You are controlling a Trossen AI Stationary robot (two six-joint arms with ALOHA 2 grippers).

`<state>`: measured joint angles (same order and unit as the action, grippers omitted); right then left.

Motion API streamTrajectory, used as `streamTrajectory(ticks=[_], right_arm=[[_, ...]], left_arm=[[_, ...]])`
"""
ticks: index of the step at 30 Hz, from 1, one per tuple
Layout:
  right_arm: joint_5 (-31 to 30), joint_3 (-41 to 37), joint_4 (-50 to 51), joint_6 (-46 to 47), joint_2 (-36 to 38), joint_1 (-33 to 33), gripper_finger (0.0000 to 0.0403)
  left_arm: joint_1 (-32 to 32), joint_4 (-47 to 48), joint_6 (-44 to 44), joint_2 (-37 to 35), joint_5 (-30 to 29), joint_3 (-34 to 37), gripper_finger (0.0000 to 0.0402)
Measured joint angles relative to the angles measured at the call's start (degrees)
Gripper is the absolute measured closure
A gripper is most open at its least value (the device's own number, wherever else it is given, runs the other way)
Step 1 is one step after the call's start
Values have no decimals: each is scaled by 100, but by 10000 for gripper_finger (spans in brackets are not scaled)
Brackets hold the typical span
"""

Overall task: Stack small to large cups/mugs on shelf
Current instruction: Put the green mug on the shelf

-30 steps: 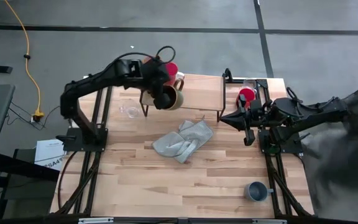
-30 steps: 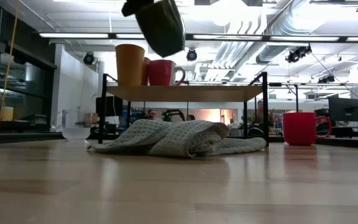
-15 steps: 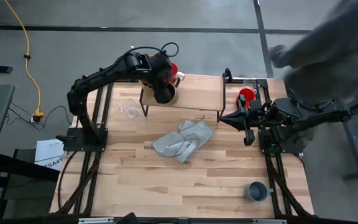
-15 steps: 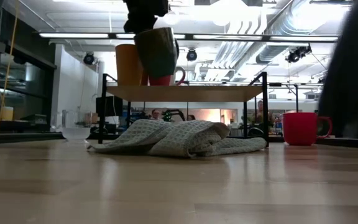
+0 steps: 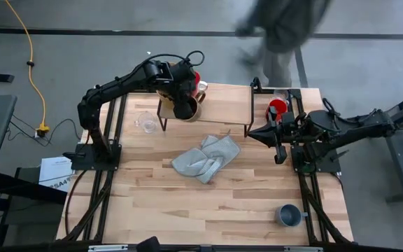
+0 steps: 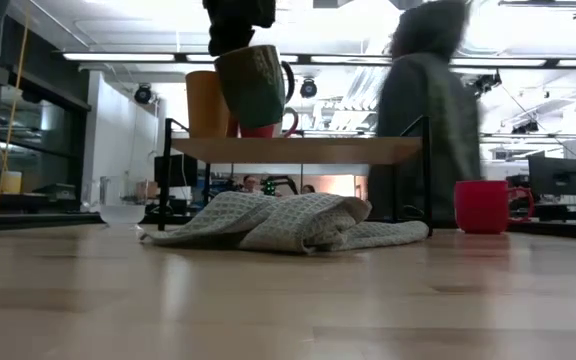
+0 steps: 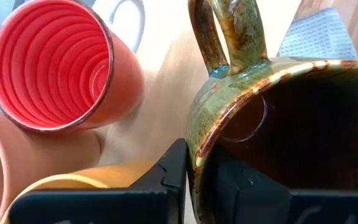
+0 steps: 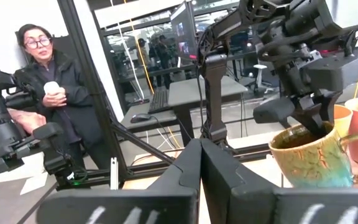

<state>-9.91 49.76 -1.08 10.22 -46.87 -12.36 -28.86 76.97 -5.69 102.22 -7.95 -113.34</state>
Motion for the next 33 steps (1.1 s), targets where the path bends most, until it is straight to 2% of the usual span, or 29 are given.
streamTrajectory(ticks=[9, 18, 33], right_arm=[[0, -2, -4, 24, 2, 0, 402], [0, -2, -2, 24, 2, -2, 402], [0, -2, -2, 24, 2, 0, 402]], left_arm=[[-2, -41, -125, 179, -97, -1, 355], [-5, -143, -185, 191, -172, -2, 362], [-4, -409, -349, 191, -313, -2, 298]])
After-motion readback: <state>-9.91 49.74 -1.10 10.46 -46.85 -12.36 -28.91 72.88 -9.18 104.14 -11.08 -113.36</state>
